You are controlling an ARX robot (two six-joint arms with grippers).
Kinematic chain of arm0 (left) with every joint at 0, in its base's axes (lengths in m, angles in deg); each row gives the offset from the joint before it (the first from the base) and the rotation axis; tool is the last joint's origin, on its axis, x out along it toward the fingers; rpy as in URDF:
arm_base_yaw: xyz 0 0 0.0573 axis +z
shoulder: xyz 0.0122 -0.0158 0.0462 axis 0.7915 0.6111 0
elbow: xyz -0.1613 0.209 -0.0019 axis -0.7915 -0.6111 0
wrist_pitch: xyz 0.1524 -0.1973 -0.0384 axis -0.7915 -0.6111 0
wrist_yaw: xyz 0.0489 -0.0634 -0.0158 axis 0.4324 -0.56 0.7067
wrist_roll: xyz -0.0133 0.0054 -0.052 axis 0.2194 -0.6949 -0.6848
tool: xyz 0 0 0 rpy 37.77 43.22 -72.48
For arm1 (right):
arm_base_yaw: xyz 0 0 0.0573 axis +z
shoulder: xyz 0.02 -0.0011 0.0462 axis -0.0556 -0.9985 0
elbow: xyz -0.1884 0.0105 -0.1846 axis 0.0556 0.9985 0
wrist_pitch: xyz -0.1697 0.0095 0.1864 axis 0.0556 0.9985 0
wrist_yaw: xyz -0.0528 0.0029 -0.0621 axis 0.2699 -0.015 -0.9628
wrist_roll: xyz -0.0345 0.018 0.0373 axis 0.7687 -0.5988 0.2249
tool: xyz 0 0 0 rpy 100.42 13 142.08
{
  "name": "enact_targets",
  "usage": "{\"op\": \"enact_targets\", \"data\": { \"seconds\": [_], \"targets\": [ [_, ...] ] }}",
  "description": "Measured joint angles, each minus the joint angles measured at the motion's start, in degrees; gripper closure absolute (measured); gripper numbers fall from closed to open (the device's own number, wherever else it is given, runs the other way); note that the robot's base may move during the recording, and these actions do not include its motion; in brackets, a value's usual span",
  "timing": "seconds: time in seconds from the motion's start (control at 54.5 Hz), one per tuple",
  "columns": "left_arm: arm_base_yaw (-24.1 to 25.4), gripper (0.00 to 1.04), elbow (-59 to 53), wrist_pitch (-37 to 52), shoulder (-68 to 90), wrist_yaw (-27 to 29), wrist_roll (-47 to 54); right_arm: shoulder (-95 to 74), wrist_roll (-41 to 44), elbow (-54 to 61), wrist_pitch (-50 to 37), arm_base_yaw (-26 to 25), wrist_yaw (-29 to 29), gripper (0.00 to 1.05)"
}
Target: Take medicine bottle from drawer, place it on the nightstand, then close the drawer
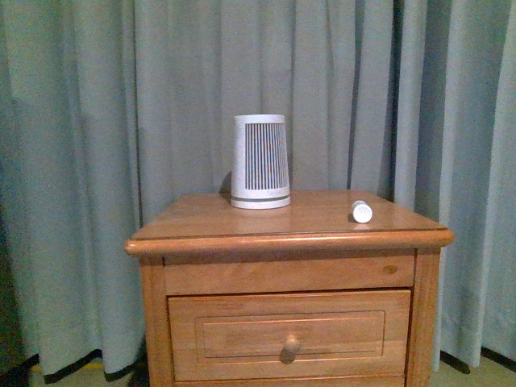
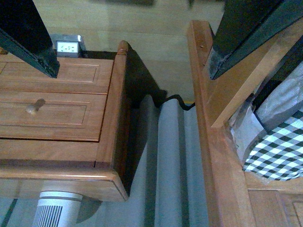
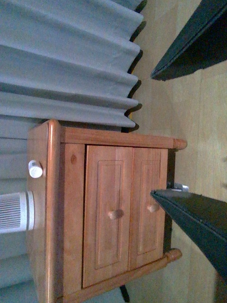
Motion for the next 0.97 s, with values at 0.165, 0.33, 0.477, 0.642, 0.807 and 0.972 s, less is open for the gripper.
{"op": "enact_targets", "data": {
  "seconds": [0.165, 0.33, 0.477, 0.642, 0.807, 0.972],
  "targets": [
    [0.00, 0.07, 0.00, 0.00, -0.02, 0.00, 0.00, 0.00, -0.04, 0.00, 0.00, 0.00, 0.00, 0.07],
    [0.00, 0.07, 0.00, 0.00, 0.00, 0.00, 0.00, 0.00, -0.04, 0.00, 0.00, 0.00, 0.00, 0.07],
    [0.00, 0.07, 0.00, 0.00, -0.02, 0.00, 0.00, 0.00, -0.04, 0.00, 0.00, 0.00, 0.00, 0.07],
    [0.00, 0.07, 0.00, 0.00, 0.00, 0.00, 0.00, 0.00, -0.04, 0.00, 0.00, 0.00, 0.00, 0.07],
    [0.00, 0.07, 0.00, 0.00, 0.00, 0.00, 0.00, 0.00, -0.04, 0.00, 0.00, 0.00, 0.00, 0.07],
    [0.00, 0.07, 0.00, 0.00, 0.00, 0.00, 0.00, 0.00, -0.04, 0.00, 0.00, 0.00, 0.00, 0.07]
  ]
}}
